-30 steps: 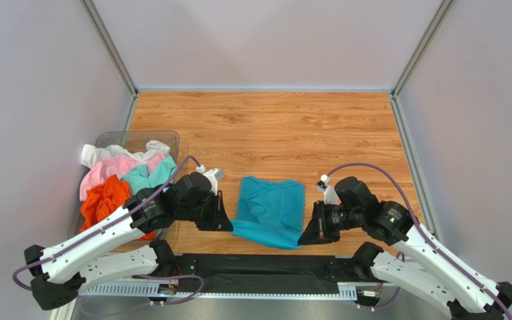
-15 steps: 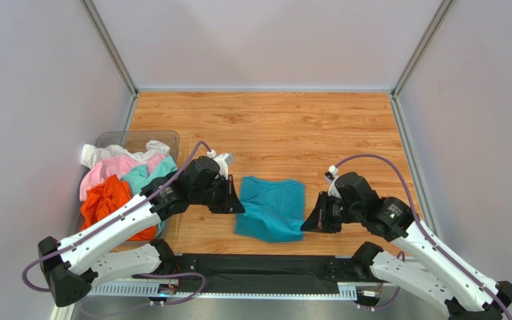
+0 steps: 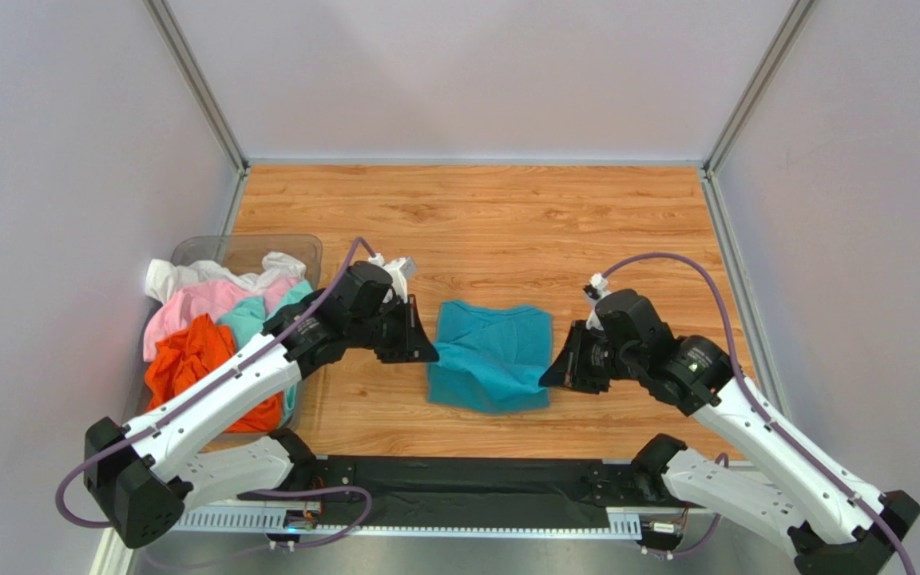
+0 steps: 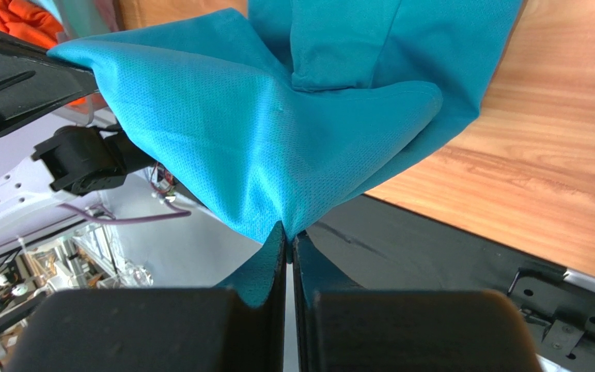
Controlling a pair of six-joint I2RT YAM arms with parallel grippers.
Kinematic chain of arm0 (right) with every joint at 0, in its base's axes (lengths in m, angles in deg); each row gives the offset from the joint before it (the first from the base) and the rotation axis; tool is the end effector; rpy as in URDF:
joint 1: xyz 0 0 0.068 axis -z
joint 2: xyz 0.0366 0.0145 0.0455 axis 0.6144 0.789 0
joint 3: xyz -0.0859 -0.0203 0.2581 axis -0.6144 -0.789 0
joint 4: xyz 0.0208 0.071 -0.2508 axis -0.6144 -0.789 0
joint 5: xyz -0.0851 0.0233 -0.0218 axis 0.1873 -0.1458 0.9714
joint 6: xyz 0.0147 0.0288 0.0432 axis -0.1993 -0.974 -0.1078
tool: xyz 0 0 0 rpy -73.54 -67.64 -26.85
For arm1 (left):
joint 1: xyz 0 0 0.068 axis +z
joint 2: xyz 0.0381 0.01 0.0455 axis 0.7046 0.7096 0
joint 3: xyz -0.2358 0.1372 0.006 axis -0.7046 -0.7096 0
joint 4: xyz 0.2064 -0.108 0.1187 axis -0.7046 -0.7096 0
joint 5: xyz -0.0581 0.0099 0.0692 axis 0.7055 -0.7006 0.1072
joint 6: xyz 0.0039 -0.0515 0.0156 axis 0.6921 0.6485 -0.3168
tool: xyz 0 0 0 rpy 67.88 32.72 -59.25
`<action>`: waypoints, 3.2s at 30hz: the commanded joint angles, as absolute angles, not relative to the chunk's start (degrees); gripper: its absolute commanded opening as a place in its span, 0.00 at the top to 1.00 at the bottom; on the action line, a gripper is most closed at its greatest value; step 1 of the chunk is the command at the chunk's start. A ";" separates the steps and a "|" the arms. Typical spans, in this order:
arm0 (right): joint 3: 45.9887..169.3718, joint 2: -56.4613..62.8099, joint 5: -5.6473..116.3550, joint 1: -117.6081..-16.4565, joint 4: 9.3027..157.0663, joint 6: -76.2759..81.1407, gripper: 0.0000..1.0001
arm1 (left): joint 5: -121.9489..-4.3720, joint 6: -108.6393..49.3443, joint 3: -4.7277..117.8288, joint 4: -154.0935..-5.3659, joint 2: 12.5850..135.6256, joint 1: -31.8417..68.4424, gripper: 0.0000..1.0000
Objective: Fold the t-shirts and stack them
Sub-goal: Fold the tshirt
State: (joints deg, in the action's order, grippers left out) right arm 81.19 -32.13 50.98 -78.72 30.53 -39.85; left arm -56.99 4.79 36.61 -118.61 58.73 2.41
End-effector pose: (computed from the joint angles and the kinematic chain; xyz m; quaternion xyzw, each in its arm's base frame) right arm 0.1064 0.1018 0.2937 0.0317 0.9343 0.3106 0.1719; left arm 0.1537 -0.1523 0.2923 0.0194 0.9162 -0.3501 0.1938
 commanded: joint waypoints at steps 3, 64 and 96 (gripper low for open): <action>83.46 -30.01 52.71 -75.97 36.84 -36.19 1.00 | -54.64 1.23 38.43 -115.32 61.54 6.30 1.00; 82.94 -3.72 43.84 -53.10 61.63 -30.22 0.00 | -45.67 -6.25 61.82 -108.03 96.27 18.44 0.00; 94.27 25.18 55.79 -60.06 67.70 -21.35 0.00 | -41.01 -2.29 69.11 -101.61 117.35 16.94 0.00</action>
State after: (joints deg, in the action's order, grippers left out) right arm 91.84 22.47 52.06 -61.11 65.52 -25.04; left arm -41.49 -2.07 67.69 -102.48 116.74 16.00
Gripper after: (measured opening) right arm 0.998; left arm 0.994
